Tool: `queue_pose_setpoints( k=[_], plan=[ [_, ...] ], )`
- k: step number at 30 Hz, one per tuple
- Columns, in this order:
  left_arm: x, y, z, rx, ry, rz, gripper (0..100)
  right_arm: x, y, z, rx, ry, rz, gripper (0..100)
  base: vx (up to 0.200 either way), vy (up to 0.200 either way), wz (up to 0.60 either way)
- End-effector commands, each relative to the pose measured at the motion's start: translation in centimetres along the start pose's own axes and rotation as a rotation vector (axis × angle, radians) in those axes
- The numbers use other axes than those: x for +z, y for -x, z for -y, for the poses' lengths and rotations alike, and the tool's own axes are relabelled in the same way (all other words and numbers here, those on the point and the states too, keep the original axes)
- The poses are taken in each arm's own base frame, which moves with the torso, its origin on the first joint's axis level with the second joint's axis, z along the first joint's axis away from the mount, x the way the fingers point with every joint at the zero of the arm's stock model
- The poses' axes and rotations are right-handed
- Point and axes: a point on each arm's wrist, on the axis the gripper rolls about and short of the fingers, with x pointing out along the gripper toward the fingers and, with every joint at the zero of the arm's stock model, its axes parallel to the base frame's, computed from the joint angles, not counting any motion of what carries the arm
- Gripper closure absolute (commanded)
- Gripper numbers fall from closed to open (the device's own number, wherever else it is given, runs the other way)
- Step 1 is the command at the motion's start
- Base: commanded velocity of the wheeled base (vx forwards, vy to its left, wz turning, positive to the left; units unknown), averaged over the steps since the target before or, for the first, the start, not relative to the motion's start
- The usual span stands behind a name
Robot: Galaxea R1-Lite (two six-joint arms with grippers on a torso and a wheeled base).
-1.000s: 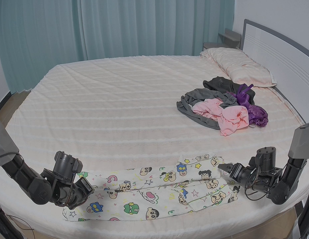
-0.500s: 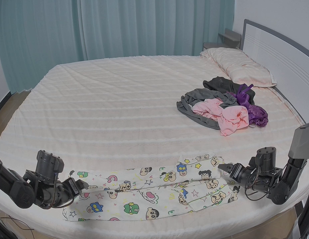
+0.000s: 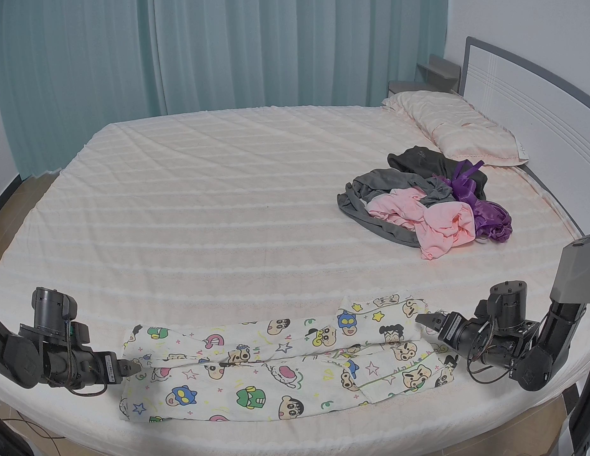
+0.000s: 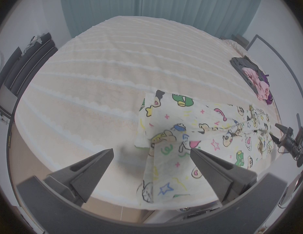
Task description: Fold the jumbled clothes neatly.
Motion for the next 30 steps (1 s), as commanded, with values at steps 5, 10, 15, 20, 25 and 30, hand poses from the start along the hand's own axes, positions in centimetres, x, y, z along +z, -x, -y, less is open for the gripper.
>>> queue_pose_setpoints(
  k=[5,10,15,20,25,30],
  plan=[
    [0.4,-4.1,-1.3,-0.003,0.045,-0.022,0,-0.1,0.0,0.0,0.0,0.003,-0.003,0,0.0,0.0,0.0],
    [0.9,-5.5,-1.3,-0.036,0.049,0.017,0,-0.2,0.0,-0.1,0.001,0.006,-0.005,0,0.0,0.0,0.0],
    [0.9,-6.0,-0.8,-0.089,0.045,0.007,0,-0.4,0.1,0.0,0.002,0.01,-0.01,0,0.0,0.0,0.0],
    [1.5,-6.0,0.3,-0.157,0.091,0.016,0,-0.4,0.1,-0.2,0.006,0.011,-0.011,0,0.0,0.0,0.0],
    [1.4,-6.2,1.0,-0.172,0.076,0.009,0,-0.4,0.1,-0.2,0.007,0.012,-0.01,0,0.0,0.0,0.0],
    [1.4,-5.9,1.2,-0.18,0.085,0.012,100,-0.3,0.2,-0.3,0.016,0.012,0.002,0,0.0,0.0,0.0]
  ],
)
